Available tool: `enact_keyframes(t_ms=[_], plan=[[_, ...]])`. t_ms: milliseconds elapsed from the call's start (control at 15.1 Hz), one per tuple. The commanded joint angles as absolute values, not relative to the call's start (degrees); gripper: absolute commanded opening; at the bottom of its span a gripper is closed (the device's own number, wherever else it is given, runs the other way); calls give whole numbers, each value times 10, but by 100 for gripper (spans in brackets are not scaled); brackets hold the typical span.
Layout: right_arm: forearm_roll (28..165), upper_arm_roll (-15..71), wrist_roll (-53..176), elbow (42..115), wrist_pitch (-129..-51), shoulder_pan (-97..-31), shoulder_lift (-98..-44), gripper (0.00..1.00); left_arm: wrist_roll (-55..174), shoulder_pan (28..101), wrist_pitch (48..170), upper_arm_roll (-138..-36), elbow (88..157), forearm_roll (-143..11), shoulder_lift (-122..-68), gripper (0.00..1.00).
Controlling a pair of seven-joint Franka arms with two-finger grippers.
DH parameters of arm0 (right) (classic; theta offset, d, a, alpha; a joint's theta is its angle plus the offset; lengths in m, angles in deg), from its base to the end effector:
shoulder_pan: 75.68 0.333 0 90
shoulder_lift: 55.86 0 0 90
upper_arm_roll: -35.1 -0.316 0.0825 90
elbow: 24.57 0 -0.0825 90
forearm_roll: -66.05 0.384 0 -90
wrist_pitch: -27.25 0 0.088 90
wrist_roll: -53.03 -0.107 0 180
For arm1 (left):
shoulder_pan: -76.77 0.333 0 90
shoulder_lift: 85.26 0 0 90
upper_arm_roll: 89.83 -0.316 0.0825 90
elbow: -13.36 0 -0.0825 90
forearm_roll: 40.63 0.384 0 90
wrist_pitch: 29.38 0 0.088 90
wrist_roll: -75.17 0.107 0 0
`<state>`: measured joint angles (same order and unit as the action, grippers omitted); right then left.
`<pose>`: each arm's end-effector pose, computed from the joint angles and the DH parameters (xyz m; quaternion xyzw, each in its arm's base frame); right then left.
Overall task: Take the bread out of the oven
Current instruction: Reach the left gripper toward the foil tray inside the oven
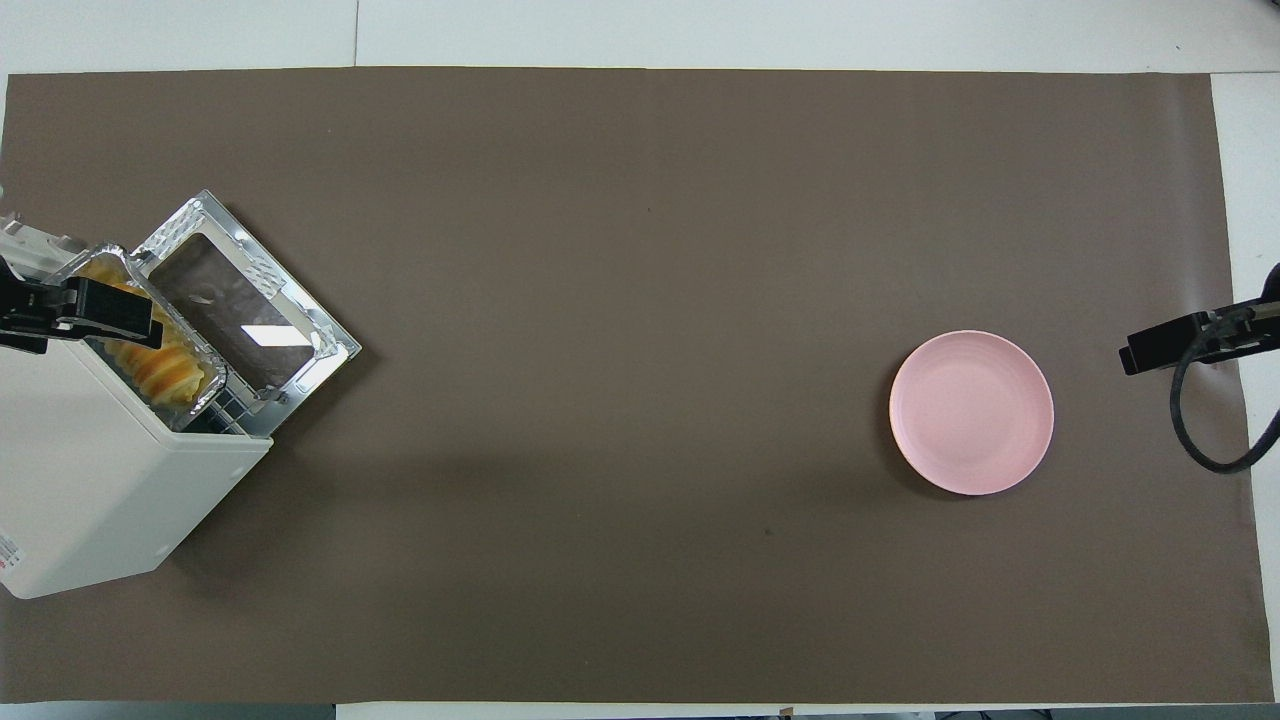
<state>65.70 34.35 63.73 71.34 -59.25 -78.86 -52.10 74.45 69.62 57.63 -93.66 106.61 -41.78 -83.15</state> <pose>0.5250 -0.0227 0.6066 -0.9962 -0.0719 0.0494 0.0022 0.5355 -0.0326 0.6136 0.9990 -0.0229 -0.0364 0.0100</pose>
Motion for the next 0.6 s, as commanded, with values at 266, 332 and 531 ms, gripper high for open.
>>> enact_keyframes(t_ms=[266,332,531], plan=[[657,342,645,722,-594,-792,-513,100,748,693,592,-939,1084,-421,-820,100],[657,341,645,722,-594,-792,-513,100,739,694,604,-940,1083,-420,-821,100],[657,341,645,722,-594,-792,-513,100,629,694,620,-940,1067,-419,-857,100]])
